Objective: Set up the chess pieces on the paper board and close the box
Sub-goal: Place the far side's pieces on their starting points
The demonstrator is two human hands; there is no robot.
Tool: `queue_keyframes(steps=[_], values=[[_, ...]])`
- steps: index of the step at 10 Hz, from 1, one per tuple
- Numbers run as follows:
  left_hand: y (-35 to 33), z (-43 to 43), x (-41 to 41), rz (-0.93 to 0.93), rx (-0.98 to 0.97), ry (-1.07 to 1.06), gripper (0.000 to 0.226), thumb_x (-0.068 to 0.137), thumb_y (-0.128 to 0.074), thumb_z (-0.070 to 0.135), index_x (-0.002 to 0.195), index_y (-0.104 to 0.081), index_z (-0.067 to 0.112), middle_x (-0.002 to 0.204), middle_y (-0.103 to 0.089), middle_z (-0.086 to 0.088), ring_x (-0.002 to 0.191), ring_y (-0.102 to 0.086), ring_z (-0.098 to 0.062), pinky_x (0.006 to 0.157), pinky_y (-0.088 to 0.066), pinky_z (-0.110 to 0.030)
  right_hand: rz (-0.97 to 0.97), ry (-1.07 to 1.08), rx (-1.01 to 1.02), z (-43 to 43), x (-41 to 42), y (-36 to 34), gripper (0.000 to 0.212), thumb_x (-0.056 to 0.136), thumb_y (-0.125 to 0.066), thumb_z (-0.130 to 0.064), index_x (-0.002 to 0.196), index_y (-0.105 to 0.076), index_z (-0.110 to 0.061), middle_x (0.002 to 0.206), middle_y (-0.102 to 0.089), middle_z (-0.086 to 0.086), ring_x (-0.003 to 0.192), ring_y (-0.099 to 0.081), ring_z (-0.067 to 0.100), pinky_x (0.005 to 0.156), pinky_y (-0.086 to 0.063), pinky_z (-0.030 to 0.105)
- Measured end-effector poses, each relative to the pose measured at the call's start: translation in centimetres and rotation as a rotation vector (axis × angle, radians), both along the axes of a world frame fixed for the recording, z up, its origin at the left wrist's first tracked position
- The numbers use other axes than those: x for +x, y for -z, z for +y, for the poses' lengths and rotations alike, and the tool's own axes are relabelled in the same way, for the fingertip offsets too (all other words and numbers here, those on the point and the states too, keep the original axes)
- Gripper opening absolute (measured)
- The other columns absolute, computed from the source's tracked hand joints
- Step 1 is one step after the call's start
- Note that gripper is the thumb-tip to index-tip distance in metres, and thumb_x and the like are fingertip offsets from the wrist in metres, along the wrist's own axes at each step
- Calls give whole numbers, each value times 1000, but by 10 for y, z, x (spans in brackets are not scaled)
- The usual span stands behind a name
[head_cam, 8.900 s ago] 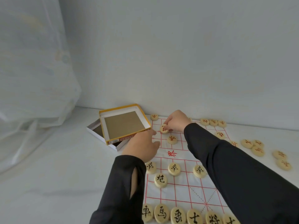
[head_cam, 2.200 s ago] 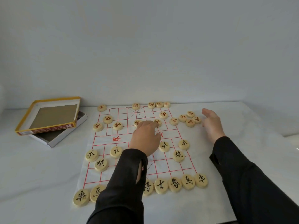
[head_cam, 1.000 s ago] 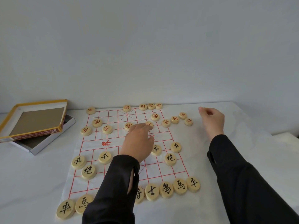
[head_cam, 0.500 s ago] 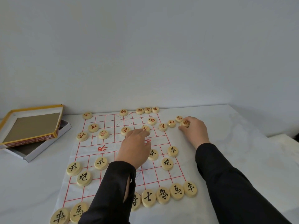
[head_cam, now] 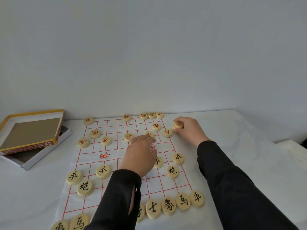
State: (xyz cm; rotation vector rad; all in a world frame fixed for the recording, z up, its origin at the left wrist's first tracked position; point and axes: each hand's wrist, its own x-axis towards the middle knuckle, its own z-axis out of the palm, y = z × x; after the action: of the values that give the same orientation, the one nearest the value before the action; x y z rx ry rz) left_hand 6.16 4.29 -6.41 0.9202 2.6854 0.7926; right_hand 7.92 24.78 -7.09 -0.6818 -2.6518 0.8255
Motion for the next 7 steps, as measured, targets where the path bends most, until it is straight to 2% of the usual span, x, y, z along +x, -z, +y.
queue_keyframes(steps=[2, 5, 6, 7], values=[[0, -1, -1, -5, 2, 2, 42, 96, -45, 25, 138, -40, 28, 148, -32, 8, 138, -22, -12, 111, -24, -31, -118, -50, 117, 4, -7, -4, 31, 85, -62, -11, 116, -62, -15, 116, -61, 5, 104, -56, 20, 86, -42, 24], [1, 4, 1, -18, -42, 36, 41, 96, -45, 26, 137, -40, 28, 146, -34, 8, 137, -25, -12, 111, -25, -31, -61, -3, 52, 9, -6, -1, 33, 82, -67, -13, 115, -63, -14, 115, -61, 4, 99, -54, 16, 83, -41, 22], [2, 4, 1, -20, -29, 36, 41, 96, -45, 25, 136, -41, 27, 145, -35, 8, 136, -26, -12, 110, -25, -31, 62, 64, -54, 18, -4, -8, 32, 80, -70, -13, 111, -65, -13, 109, -62, 3, 98, -56, 17, 85, -45, 26], [2, 5, 1, -17, -20, 47, 40, 96, -44, 25, 136, -41, 26, 144, -36, 9, 135, -27, -12, 110, -26, -30, 269, 151, -177, 24, -1, -17, 25, 78, -72, -11, 103, -66, -15, 102, -63, 0, 94, -60, 20, 80, -48, 27]])
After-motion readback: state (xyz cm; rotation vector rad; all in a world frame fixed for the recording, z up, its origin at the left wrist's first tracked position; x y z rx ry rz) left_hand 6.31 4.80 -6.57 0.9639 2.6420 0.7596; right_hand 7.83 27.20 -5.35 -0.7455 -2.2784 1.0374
